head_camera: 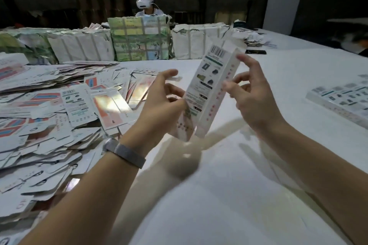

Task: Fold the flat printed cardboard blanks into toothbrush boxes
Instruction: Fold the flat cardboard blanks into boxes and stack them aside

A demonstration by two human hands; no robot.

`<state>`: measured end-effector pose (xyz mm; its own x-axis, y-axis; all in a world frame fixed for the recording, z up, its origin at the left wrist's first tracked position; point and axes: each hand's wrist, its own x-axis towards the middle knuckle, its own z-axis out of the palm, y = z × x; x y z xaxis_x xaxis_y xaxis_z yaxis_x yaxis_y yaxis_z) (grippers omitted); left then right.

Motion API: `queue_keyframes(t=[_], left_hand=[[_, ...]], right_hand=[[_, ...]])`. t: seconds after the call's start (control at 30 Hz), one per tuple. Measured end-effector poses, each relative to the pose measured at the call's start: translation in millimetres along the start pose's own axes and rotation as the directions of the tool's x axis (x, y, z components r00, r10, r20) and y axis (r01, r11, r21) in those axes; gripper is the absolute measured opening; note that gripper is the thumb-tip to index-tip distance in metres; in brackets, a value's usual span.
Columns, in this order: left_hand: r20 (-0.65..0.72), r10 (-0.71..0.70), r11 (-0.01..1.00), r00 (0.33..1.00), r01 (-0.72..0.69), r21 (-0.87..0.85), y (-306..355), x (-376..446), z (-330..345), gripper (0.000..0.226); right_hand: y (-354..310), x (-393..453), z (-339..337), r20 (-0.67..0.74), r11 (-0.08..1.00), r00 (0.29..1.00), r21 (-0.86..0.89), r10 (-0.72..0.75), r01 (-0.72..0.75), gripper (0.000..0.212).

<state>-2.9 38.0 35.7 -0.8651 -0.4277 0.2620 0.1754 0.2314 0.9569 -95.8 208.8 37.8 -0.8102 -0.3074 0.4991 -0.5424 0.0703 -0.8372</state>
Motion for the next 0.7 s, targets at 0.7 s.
queue_keyframes(t=[0.7], left_hand=[[0.549,-0.057,0.85,0.834,0.329,-0.412,-0.5,-26.7,32.6,0.037]], right_hand=[[5.6,1.6,-0.1,0.068,0.996,0.994,0.009,-0.085,0.084,0.01]])
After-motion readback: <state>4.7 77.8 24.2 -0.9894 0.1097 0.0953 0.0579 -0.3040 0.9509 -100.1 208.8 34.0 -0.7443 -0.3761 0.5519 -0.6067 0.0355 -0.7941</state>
